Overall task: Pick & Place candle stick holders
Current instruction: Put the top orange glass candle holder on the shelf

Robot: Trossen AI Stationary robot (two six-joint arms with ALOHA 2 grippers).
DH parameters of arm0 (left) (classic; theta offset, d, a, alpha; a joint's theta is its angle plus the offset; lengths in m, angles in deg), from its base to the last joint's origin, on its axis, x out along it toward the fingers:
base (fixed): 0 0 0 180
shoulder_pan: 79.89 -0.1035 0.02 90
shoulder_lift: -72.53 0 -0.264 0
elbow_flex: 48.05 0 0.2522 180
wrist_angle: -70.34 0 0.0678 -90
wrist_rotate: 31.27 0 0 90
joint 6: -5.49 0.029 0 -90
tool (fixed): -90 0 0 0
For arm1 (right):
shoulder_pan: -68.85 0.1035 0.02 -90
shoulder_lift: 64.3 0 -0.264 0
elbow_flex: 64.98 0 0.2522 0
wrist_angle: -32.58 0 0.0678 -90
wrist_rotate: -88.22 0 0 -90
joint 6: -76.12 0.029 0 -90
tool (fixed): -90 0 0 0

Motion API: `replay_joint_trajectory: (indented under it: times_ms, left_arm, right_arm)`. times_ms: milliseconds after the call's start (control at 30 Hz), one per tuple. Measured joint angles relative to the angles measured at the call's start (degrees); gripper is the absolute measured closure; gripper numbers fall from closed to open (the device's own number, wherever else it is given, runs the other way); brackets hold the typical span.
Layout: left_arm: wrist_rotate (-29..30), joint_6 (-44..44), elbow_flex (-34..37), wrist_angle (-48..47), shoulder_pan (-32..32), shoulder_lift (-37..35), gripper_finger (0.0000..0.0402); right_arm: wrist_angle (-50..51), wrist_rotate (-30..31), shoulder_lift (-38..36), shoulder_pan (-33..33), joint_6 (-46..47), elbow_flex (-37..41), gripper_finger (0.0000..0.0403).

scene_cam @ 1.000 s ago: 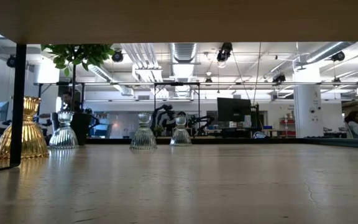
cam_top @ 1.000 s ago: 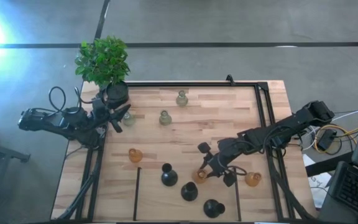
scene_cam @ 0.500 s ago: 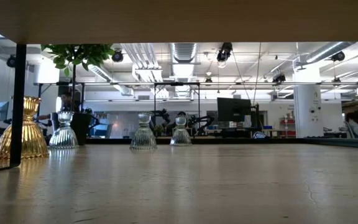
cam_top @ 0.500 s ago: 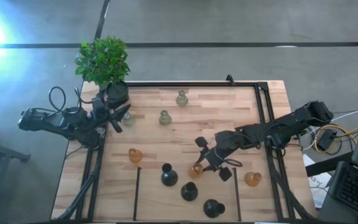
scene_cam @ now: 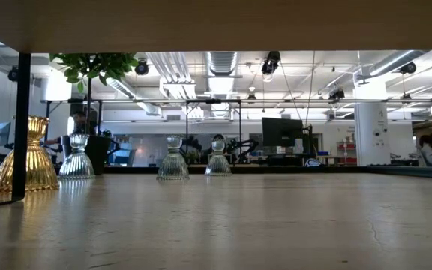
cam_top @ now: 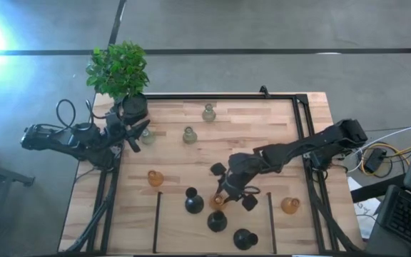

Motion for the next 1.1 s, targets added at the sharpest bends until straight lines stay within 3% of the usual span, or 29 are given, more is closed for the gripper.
replay_joint_trajectory:
  times_ms: [1100]
  left_arm:
    - [-0.02, 0.0, 0.0, -0.42, 0.0, 0.0, 0.0248]
  right_arm:
    - [-2.39, -0.51, 1.56, -0.31, -0.25, -0.86, 0.0296]
